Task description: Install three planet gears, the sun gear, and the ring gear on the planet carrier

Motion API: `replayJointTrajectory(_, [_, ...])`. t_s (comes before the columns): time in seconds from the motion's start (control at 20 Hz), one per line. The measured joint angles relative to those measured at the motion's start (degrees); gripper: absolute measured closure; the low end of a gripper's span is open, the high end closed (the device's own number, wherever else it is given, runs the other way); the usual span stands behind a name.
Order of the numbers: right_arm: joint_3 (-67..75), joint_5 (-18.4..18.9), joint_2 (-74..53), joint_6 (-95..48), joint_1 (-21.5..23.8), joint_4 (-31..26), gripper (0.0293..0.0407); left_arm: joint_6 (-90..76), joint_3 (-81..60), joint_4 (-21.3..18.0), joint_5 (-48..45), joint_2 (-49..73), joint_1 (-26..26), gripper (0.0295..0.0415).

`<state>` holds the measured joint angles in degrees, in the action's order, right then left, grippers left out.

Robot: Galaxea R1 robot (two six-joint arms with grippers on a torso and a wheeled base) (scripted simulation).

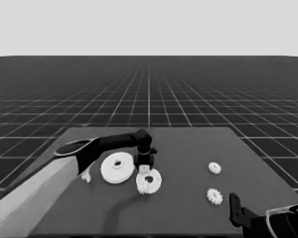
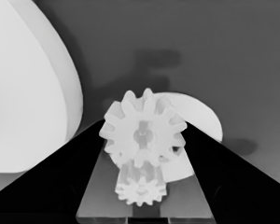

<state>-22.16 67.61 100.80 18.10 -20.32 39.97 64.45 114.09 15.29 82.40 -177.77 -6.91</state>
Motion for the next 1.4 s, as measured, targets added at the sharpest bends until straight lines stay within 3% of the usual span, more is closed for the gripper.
replayJointTrajectory(0.1, [0.0,0.0,0.0,0.0,0.0,0.0,0.0315,0.0,0.0,0.0,0.0,0.0,0.0,0.0339])
replayJointTrajectory(0.2, [0.0,0.0,0.0,0.0,0.0,0.0,0.0315,0.0,0.0,0.0,0.0,0.0,0.0,0.0327])
replayJointTrajectory(0.5, [0.0,0.0,0.0,0.0,0.0,0.0,0.0315,0.0,0.0,0.0,0.0,0.0,0.0,0.0326])
replayJointTrajectory(0.65, [0.0,0.0,0.0,0.0,0.0,0.0,0.0315,3.5,-6.4,-5.4,3.5,2.1,6.4,0.0326])
replayJointTrajectory(1.0, [0.0,0.0,0.0,0.0,0.0,0.0,0.0315,3.8,-6.9,-7.1,4.2,2.2,8.1,0.0326])
replayJointTrajectory(1.05, [0.0,0.0,0.0,0.0,0.0,0.0,0.0315,-23.8,-33.3,-3.2,-15.1,17.5,12.6,0.0302])
replayJointTrajectory(1.1, [0.0,0.0,0.0,0.0,0.0,0.0,0.0315,-48.5,-56.7,-0.9,-26.9,39.6,18.4,0.0297])
replayJointTrajectory(1.2, [0.0,0.0,0.0,0.0,0.0,0.0,0.0315,-72.1,-78.4,1.3,-37.8,64.9,23.8,0.0319])
replayJointTrajectory(1.4, [0.0,0.0,0.0,0.0,0.0,0.0,0.0315,-83.1,-88.8,2.3,-42.9,75.8,26.2,0.0326])
